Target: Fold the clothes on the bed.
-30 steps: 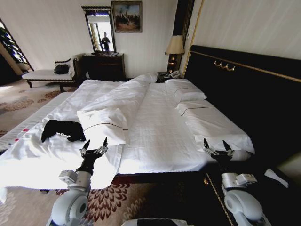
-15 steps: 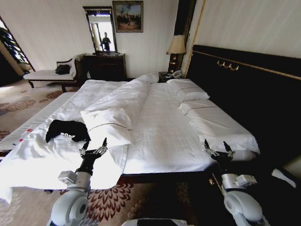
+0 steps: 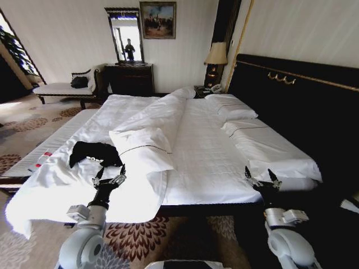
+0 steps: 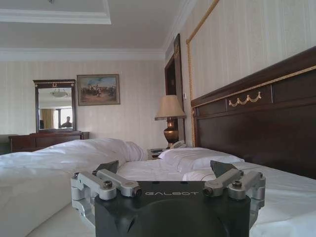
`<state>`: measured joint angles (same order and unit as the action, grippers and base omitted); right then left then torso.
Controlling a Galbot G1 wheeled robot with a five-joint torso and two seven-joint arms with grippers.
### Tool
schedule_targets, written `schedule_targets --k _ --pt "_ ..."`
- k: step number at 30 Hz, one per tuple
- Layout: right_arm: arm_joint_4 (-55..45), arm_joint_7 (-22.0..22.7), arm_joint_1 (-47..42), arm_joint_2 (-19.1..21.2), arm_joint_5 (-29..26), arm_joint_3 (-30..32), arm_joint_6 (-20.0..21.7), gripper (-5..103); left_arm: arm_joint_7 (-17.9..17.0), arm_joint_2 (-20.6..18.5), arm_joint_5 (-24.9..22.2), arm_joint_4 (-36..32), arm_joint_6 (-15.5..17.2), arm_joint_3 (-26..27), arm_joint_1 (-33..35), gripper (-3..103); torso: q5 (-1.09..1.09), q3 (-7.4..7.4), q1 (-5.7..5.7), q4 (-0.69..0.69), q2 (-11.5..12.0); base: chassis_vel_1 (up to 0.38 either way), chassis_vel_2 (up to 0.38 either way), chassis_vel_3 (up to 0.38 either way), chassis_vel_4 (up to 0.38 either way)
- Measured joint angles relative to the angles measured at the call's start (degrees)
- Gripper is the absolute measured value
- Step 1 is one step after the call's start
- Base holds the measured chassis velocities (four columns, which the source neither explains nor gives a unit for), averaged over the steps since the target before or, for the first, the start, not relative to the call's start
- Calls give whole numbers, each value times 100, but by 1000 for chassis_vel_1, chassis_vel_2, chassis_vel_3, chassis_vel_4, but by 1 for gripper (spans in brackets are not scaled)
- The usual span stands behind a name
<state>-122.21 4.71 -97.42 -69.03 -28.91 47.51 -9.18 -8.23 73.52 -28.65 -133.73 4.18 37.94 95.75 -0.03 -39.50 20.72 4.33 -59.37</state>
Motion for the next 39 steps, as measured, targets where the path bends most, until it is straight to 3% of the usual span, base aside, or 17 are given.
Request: schedule_targets --k 16,39 --pt "-3 -87 -63 -258 49 -24 -52 100 5 20 12 82 -41 -86 -45 100 0 0 0 0 0 66 130 -66 -129" --pt "55 -86 -67 -318 33 -154 -52 100 8 23 -20 126 -60 8 -94 100 0 0 1 0 0 46 129 -45 -129"
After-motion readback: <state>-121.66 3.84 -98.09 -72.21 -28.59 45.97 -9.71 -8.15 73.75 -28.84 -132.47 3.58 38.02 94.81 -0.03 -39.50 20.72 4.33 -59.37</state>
